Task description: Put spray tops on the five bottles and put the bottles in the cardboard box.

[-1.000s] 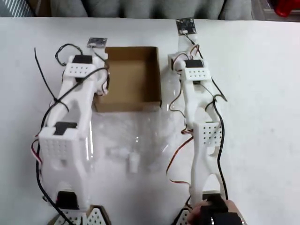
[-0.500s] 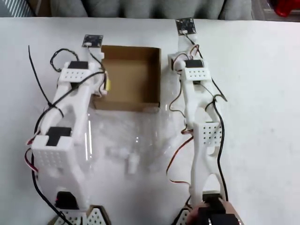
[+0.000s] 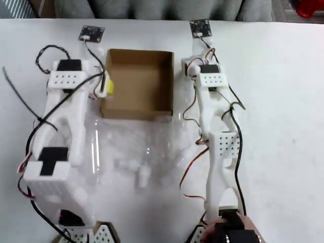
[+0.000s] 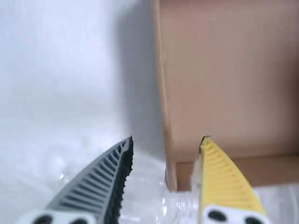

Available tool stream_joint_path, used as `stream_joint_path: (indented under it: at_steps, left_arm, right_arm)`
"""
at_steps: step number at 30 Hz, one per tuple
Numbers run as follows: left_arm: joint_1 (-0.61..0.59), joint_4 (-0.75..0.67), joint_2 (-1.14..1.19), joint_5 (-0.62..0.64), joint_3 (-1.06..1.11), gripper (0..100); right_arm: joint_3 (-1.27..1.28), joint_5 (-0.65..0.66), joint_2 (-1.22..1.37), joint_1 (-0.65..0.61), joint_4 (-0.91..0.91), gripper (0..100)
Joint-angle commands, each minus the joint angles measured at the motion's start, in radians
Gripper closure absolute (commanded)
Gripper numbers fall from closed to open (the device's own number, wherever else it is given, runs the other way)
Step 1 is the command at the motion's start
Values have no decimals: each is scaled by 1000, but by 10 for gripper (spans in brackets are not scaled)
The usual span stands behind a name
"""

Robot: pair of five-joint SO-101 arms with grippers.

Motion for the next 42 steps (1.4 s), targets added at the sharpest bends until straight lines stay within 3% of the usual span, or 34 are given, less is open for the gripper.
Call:
stream_joint_path:
  at_steps: [1,4,12,16,21,29,42]
  left_arm:
    - [-36,106,-133,-97,-26,782]
    - [-61,175,-168,-221,-26,782]
    - [-131,359,-199,-772,-14,783]
    - [-140,368,-202,-1020,77,788]
    - [-134,307,-199,-1215,187,838]
    - [-111,227,-202,-1263,216,763]
    - [-71,38,-153,-1306,218,762]
  right_arm:
    - [-46,12,-24,-1,-16,984]
    - [-46,12,-24,-1,-16,984]
    - [-48,12,-24,-1,-15,984]
    - [-48,12,-24,-1,-10,984]
    - [-46,12,-24,-1,-10,984]
    - [-48,14,-24,-2,-16,984]
    - [-49,14,-24,-1,-16,984]
